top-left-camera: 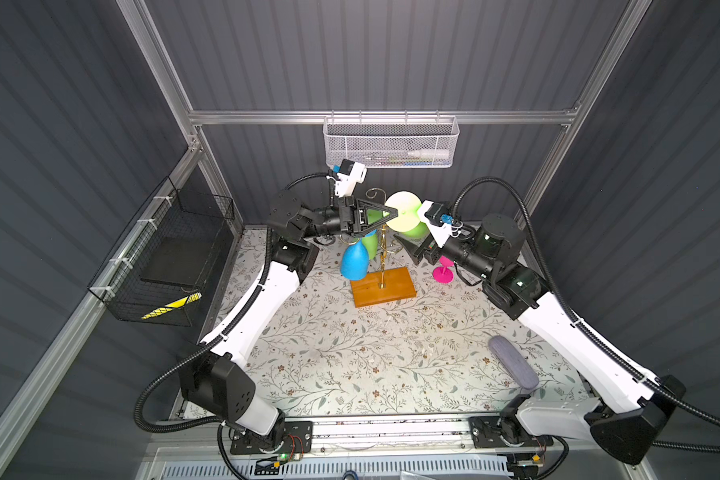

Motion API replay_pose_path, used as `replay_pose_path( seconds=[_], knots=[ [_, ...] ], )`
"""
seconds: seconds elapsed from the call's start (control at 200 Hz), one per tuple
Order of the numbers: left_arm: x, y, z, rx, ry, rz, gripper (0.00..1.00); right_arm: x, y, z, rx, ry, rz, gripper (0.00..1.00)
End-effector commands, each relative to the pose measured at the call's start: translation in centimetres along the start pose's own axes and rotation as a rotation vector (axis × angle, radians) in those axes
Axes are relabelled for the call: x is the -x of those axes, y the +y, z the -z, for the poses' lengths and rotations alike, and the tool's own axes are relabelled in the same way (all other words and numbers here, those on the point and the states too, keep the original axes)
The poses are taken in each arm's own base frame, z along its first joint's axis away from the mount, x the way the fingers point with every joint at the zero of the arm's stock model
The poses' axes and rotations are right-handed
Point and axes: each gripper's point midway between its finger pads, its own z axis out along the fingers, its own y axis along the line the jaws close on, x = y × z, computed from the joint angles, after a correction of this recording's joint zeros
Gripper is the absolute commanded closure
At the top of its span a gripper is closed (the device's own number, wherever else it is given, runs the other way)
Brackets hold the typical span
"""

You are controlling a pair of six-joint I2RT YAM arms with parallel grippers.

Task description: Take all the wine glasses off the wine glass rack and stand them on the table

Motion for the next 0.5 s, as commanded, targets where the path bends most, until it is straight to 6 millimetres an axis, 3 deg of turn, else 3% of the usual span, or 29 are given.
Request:
replay_pose_path(
  seconds=[0.0, 0.155, 0.25, 0.265, 0.495],
  knots=[
    [-0.8, -6.9, 0.1, -0.092, 0.049, -0.170, 1.00, -2.1, 0.7, 0.5, 0.009, 0.059, -0.036, 0.01],
    [-0.5, -7.6, 0.5, -0.076, 0.047, -0.176, 1.00, -0.7, 0.9, 2.5, 0.018, 0.025, -0.041, 0.01],
    [-0.2, -7.3, 0.8, -0.050, 0.030, -0.174, 1.00, -1.2, 0.9, 3.2, 0.002, 0.034, -0.047, 0.01],
    [-0.1, -7.3, 0.8, -0.048, 0.026, -0.175, 1.00, -0.4, 0.7, 4.1, -0.007, 0.014, -0.044, 0.01],
    [-0.1, -7.9, 1.1, -0.047, 0.021, -0.177, 1.00, -1.0, 0.7, 5.9, -0.045, 0.009, -0.049, 0.01]
  ],
)
